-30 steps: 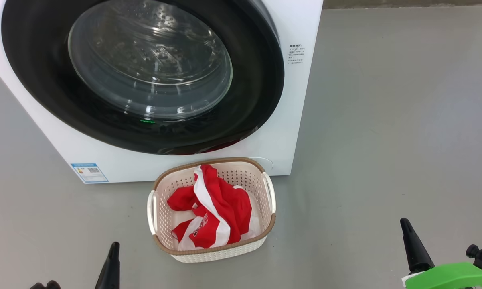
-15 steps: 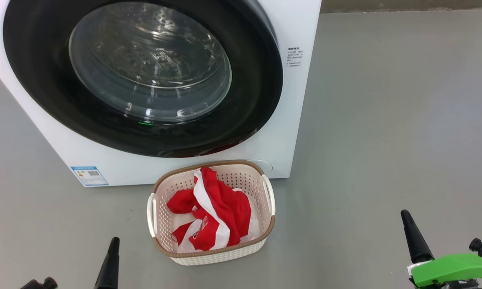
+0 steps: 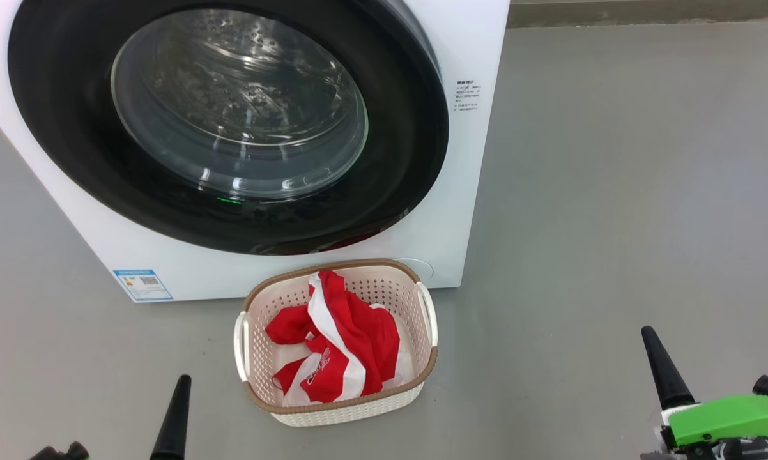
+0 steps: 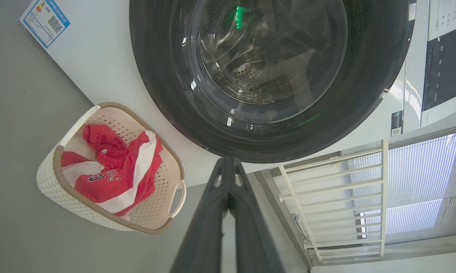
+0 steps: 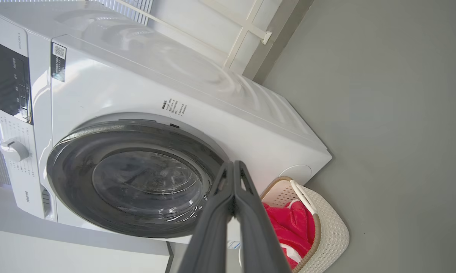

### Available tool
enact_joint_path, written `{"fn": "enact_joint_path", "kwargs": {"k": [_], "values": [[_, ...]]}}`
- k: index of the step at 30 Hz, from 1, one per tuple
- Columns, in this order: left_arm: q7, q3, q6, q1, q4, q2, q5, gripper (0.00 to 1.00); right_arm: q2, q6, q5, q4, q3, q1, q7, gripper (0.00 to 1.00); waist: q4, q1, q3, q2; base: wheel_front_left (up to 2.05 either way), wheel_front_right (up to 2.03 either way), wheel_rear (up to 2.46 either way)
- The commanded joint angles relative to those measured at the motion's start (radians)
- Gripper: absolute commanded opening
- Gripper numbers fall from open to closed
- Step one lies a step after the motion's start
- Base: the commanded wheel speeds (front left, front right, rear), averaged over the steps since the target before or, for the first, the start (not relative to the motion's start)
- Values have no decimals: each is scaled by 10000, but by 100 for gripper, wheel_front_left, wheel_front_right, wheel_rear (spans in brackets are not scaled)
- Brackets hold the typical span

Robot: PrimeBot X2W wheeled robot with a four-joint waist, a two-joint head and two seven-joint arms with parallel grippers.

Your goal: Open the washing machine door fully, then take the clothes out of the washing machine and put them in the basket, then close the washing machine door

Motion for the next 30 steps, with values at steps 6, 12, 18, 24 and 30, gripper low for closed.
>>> {"fn": "enact_joint_path", "kwargs": {"k": [6, 12, 18, 24, 30], "values": [[230, 321, -53, -595, -201, 188, -832, 0, -147, -7, 754, -281, 34, -635, 252, 0, -13, -1, -51, 0, 0, 0, 0], [406, 363, -57, -670, -198, 199, -1467, 0, -145, -7, 1324, -287, -17, -737, 432, 0, -25, -1, -98, 0, 0, 0, 0], [583, 406, -60, -745, -195, 210, -2100, 0, -142, -8, 1894, -293, -68, -838, 613, 0, -37, -1, -145, 0, 0, 0, 0], [760, 451, -63, -819, -192, 219, -2728, 0, -139, -8, 2460, -299, -121, -939, 793, 0, -49, -1, -192, 0, 0, 0, 0], [909, 489, -66, -882, -190, 226, -3254, 0, -136, -9, 2933, -304, -165, -1024, 945, 0, -59, -1, -231, 0, 0, 0, 0]]}}
